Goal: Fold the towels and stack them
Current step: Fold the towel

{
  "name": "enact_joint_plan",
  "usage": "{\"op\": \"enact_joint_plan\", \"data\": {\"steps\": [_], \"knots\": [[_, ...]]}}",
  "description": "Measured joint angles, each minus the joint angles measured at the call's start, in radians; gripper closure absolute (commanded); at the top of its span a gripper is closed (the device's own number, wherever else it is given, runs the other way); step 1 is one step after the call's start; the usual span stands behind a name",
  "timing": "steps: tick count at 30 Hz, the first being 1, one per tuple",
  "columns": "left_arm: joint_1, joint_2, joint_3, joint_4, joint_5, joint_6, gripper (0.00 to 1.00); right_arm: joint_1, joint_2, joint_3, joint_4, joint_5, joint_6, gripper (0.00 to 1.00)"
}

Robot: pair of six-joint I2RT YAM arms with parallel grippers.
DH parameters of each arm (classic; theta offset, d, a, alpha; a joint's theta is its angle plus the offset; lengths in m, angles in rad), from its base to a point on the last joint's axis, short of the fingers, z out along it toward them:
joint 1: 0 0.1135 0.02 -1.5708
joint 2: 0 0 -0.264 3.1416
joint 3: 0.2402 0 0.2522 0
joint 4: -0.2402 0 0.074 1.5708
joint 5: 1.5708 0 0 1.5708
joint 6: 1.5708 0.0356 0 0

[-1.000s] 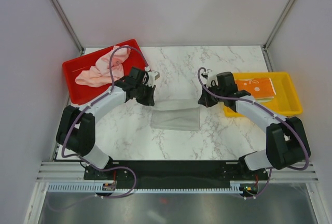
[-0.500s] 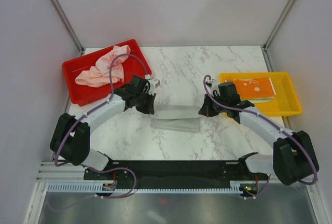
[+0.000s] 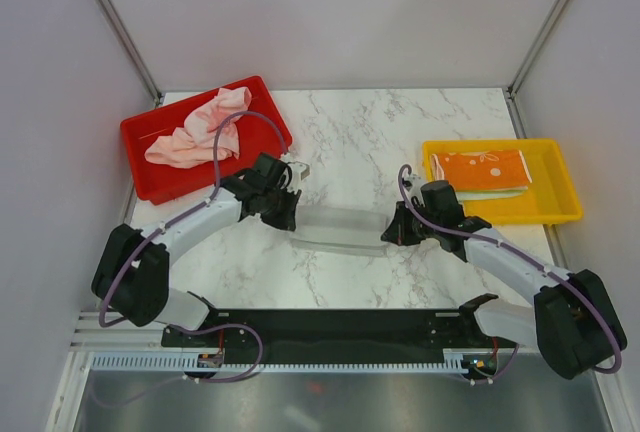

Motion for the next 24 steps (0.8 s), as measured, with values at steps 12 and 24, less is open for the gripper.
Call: {"op": "enact_joint_plan", "data": {"steps": [12,24], "knots": [[-0.042,0.067,-0.016,-0.056,-0.018,-0.02,0.66,0.03,-0.005,-0.061,0.042,0.029,0.062,0.78],[-0.061,0.028,0.109,-0.146,-0.11,-0.161,0.52,0.03,-0.083,0.074,-0.155,0.085,0.099,0.54]]}}
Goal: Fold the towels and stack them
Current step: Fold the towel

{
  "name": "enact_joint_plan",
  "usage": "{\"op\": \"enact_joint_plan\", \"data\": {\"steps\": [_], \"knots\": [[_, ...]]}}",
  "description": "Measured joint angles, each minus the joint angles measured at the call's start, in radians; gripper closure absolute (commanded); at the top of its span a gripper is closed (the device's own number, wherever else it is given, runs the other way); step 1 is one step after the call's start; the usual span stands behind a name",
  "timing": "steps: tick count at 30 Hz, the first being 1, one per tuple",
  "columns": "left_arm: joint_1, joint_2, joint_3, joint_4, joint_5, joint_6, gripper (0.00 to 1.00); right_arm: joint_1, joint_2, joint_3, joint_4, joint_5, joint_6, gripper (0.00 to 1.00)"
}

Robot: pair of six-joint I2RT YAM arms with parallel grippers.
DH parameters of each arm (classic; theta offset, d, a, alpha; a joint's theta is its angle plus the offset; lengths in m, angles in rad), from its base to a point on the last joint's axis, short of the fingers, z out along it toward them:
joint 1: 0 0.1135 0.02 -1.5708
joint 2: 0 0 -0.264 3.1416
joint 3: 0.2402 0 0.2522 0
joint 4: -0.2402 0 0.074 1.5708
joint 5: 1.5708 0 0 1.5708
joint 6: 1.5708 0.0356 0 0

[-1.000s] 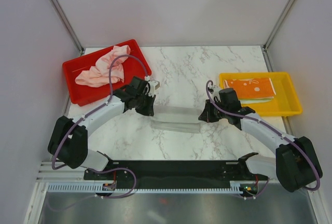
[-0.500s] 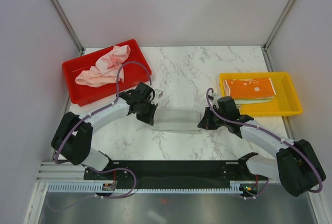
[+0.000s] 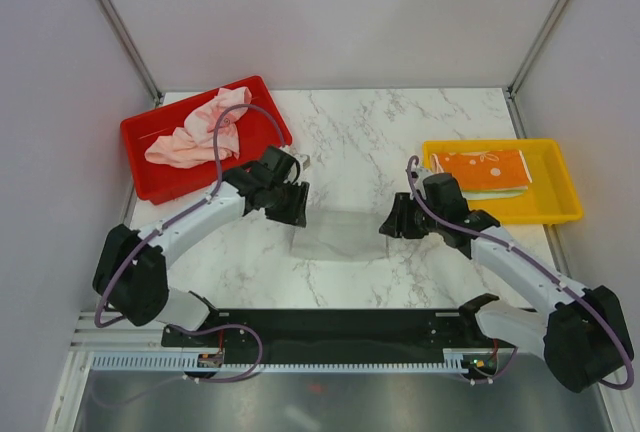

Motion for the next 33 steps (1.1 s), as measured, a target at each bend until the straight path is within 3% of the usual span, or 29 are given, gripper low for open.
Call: {"op": "enact_joint_plan", "data": {"steps": [7,11,15,18,19,20,25,33], "knots": [[-0.019,-0.025,-0.103,0.233,0.1,-0.17,0.52,0.007,0.06,-0.07,0.201,-0.054,0.111,0.54],[-0.019,0.076,-0.17,0.269,0.092,-0.227,0.52,0.008,0.079,-0.198,0.269,-0.031,0.137,0.55],[-0.019,0.121,-0.19,0.274,0.09,-0.266,0.52,0.008,0.095,-0.214,0.265,0.0,0.13,0.56],[-0.019,0.1,-0.186,0.274,0.095,-0.281,0.5,0.008,0.077,-0.18,0.233,0.02,0.13,0.44],[-0.019,0.085,-0.182,0.271,0.097,-0.286,0.49,0.008,0.061,-0.169,0.224,0.024,0.133,0.32],[-0.019,0.069,-0.176,0.266,0.097,-0.288,0.48,0.011,0.039,-0.159,0.215,0.032,0.139,0.3],[-0.018,-0.019,-0.096,0.244,0.069,-0.296,0.45,0.031,-0.001,-0.115,0.197,0.098,0.152,0.23],[0.076,-0.07,-0.084,0.214,0.044,-0.303,0.44,0.1,0.159,-0.092,0.197,0.224,0.179,0.22]]}}
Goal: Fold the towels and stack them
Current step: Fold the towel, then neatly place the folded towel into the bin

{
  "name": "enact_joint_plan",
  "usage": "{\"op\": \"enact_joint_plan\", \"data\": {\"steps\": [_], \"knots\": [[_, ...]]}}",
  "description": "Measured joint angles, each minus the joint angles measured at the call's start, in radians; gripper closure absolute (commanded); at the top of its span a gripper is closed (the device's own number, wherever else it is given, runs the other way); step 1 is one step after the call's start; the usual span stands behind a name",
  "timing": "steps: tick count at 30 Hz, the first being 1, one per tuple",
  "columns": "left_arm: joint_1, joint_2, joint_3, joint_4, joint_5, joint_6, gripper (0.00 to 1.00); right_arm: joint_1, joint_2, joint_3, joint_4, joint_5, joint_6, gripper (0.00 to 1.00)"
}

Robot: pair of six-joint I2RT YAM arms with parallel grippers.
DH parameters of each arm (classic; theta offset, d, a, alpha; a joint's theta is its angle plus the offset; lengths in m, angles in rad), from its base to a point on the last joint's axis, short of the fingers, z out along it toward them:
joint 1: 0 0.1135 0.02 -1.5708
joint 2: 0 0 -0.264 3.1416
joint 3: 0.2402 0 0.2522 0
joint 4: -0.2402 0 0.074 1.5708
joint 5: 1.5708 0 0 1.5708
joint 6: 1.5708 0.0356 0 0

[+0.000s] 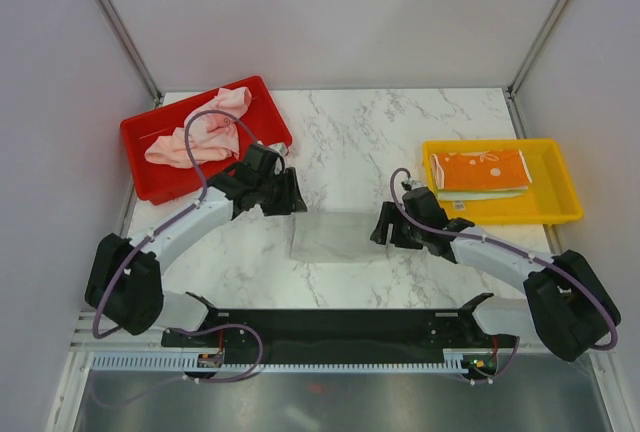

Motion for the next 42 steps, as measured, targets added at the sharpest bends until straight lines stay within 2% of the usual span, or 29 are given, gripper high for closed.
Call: {"op": "enact_joint_plan", "data": {"steps": [5,6,8,9,12,17,21,27,32,36,42], "knots": [[0.043,-0.067,-0.023,-0.008,-0.011,0.0,0.44,0.086,0.046,0.0,0.048,0.102,0.039,0.27],[0.044,-0.075,-0.024,-0.008,-0.011,0.0,0.44,0.103,0.056,0.0,0.067,0.12,0.044,0.41],[0.046,-0.084,-0.024,-0.008,-0.013,0.0,0.44,0.127,0.078,0.0,0.089,0.139,0.049,0.63],[0.047,-0.086,-0.024,-0.008,-0.018,0.0,0.45,0.135,0.091,0.0,0.099,0.147,0.055,0.77],[0.052,-0.092,-0.024,-0.008,-0.023,0.0,0.45,0.138,0.112,0.001,0.115,0.161,0.05,1.0],[0.058,-0.113,-0.024,-0.008,-0.031,0.0,0.45,0.135,0.114,0.066,0.037,0.187,-0.029,1.0],[0.058,-0.134,-0.027,-0.008,-0.038,0.0,0.45,0.09,0.119,0.228,-0.104,0.191,-0.127,1.0],[0.058,-0.151,-0.031,-0.008,-0.043,0.0,0.45,-0.076,0.194,0.51,-0.294,0.185,-0.274,1.0],[0.058,-0.151,-0.031,-0.008,-0.04,0.0,0.45,-0.148,0.271,0.672,-0.459,0.19,-0.369,1.0],[0.058,-0.151,-0.031,-0.008,-0.024,0.001,0.45,-0.205,0.284,0.756,-0.541,0.189,-0.451,1.0],[0.058,-0.151,-0.032,-0.008,-0.002,0.002,0.45,-0.393,0.304,0.825,-0.614,0.184,-0.575,1.0]]}}
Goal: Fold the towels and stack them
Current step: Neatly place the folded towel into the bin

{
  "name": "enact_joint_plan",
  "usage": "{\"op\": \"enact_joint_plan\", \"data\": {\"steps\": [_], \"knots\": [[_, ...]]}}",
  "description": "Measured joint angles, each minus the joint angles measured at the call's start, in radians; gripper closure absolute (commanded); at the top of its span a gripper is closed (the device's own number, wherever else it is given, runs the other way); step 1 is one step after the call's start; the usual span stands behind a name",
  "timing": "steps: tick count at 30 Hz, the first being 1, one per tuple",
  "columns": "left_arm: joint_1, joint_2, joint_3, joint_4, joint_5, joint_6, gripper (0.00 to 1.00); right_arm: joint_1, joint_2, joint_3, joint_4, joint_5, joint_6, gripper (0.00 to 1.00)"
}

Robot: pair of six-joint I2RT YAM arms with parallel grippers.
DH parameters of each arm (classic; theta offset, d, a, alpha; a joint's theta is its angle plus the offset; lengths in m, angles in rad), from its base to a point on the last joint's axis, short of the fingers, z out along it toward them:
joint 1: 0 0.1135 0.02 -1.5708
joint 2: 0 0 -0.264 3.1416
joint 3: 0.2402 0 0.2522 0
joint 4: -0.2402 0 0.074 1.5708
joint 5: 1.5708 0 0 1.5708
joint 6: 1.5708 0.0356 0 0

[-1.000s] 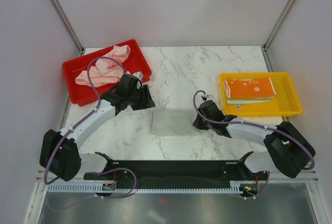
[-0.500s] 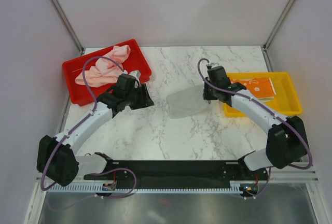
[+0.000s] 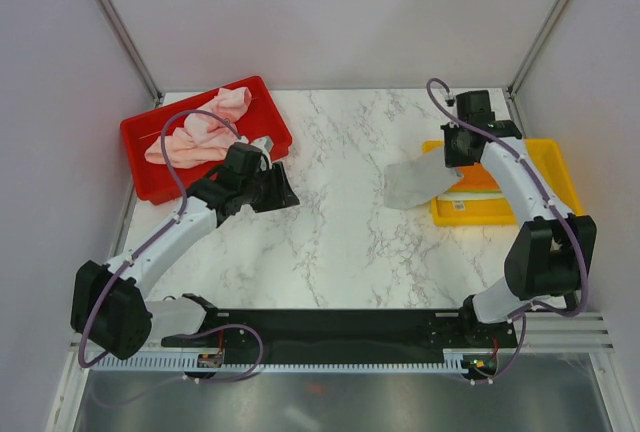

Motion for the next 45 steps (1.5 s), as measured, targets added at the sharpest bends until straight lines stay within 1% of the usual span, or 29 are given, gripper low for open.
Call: {"op": "enact_joint_plan", "data": {"steps": [5,11,18,24,28,34,35,36,37,38,40,42,45], "knots": [[0.0,0.019,0.0,0.0,0.014,0.0,0.45,-0.138,0.045,0.05,-0.068,-0.018,-0.089,1.0],[0.0,0.066,0.0,0.0,0.029,0.001,0.45,-0.228,0.097,0.145,-0.11,-0.024,-0.155,1.0],[0.0,0.072,0.012,-0.008,0.028,0.013,0.44,-0.293,0.154,0.225,-0.132,-0.026,-0.198,1.0],[0.0,0.075,0.023,-0.015,0.027,0.022,0.44,-0.348,0.16,0.276,-0.145,-0.038,-0.233,1.0],[0.0,0.104,0.037,-0.03,0.028,0.027,0.44,-0.375,0.172,0.317,-0.148,-0.05,-0.253,1.0],[0.0,0.126,0.058,-0.037,0.029,0.031,0.43,-0.403,0.244,0.36,-0.147,-0.063,-0.272,1.0],[0.0,0.129,0.062,-0.038,0.029,0.031,0.43,-0.408,0.264,0.367,-0.149,-0.069,-0.276,0.96],[0.0,0.135,0.068,-0.038,0.03,0.032,0.43,-0.411,0.289,0.376,-0.15,-0.071,-0.278,0.86],[0.0,0.141,0.073,-0.037,0.03,0.033,0.43,-0.414,0.318,0.394,-0.155,-0.073,-0.28,0.6],[0.0,0.148,0.077,-0.037,0.031,0.034,0.43,-0.417,0.345,0.412,-0.155,-0.074,-0.273,0.54],[0.0,0.16,0.084,-0.037,0.032,0.036,0.42,-0.423,0.421,0.465,-0.155,-0.072,-0.276,0.48],[0.0,0.17,0.089,-0.039,0.035,0.038,0.42,-0.427,0.491,0.514,-0.155,-0.042,-0.267,0.45],[0.0,0.171,0.1,-0.053,0.036,0.039,0.4,-0.434,0.536,0.542,-0.159,-0.005,-0.246,0.42]]}}
